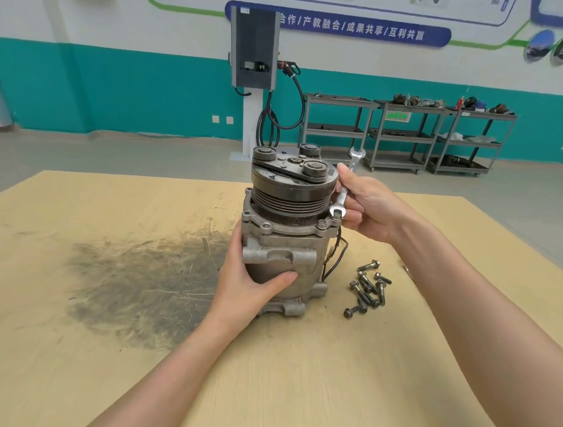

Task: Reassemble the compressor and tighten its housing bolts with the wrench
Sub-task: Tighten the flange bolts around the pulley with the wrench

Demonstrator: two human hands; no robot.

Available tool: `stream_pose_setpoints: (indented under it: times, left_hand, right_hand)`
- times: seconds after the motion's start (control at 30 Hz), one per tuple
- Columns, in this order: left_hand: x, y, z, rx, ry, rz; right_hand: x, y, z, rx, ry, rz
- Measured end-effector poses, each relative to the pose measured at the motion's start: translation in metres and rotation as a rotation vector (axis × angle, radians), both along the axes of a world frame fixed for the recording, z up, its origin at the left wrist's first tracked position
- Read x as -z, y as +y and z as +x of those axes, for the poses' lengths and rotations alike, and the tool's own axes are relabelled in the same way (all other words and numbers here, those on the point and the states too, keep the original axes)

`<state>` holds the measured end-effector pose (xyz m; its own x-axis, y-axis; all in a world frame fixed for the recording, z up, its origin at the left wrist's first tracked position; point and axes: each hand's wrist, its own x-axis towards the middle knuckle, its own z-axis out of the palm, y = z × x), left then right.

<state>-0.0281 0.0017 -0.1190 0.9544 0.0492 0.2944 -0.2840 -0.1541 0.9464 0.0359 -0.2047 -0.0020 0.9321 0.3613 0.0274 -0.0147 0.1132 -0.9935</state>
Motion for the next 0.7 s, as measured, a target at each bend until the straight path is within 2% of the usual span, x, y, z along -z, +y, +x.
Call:
stream_pose_setpoints:
  times: [0.13, 0.3, 0.43, 0.57, 0.7]
  left_hand:
    - [0.001, 0.000, 0.001, -0.001, -0.013, 0.003]
    - [0.002, 0.000, 0.000, -0.011, -0.025, 0.012]
    - [0.001, 0.000, 0.001, -0.022, -0.045, 0.027]
    - [0.000, -0.001, 0.000, -0.025, -0.052, 0.033]
    - [0.001, -0.001, 0.001, -0.030, -0.049, 0.042]
  right_hand:
    - [0.007, 0.004, -0.005, 0.101, 0.028, 0.105]
    - [0.023, 0.018, -0.020, 0.449, 0.010, 0.277]
    - [0.036, 0.029, -0.034, 0.636, -0.094, 0.423]
    - [0.049, 0.037, -0.048, 0.782, -0.257, 0.401]
    - [0.055, 0.039, -0.060, 0.811, -0.423, 0.291]
